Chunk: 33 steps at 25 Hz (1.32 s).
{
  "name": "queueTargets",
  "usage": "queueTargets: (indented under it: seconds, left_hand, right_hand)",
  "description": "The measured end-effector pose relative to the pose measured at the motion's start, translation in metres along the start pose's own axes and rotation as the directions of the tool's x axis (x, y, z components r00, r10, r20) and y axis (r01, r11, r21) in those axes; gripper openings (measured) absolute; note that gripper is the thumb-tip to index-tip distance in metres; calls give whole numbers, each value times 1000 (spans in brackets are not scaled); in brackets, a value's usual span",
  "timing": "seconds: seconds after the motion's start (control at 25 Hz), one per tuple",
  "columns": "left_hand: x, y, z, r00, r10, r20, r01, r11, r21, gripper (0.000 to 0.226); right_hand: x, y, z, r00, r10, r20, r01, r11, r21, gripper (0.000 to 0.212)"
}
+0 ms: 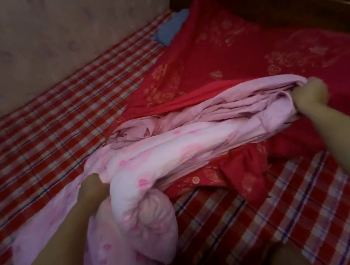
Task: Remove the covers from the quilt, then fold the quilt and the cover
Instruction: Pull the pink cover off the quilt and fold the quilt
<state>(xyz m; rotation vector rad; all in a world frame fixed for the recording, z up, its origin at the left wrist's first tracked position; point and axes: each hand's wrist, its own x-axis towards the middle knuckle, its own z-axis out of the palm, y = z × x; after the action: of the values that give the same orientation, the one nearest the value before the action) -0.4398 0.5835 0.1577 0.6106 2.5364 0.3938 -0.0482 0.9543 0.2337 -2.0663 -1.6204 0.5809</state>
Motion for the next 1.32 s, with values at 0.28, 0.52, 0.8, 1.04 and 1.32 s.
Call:
queueTargets:
  seconds: [0.28, 0.52, 0.8, 1.04, 1.32]
  left_hand:
    - [37, 37, 44, 986, -20, -163, -5, 989, -148, 46]
    - [53, 41, 48, 974, -178, -139, 166, 982, -91, 89]
    - [65, 59, 51, 972, -232, 47, 200, 912, 359, 93]
    - [-28, 210, 94, 900, 372, 228, -436, 790, 431, 112]
    - [-5, 230, 155, 946, 84, 314, -9, 972, -233, 27]
  right_hand:
    - [-153, 24, 145, 846, 322, 424, -476, 813, 334, 95]
    - [-208, 81, 206, 486, 295, 822, -783, 564, 261, 104]
    - [-155, 51, 269, 502, 201, 841, -857, 247, 453, 66]
    - [-136, 31, 215, 501, -109, 858, -795, 332, 507, 29]
    - [-90, 3, 143, 535, -406, 741, -448, 607, 657, 60]
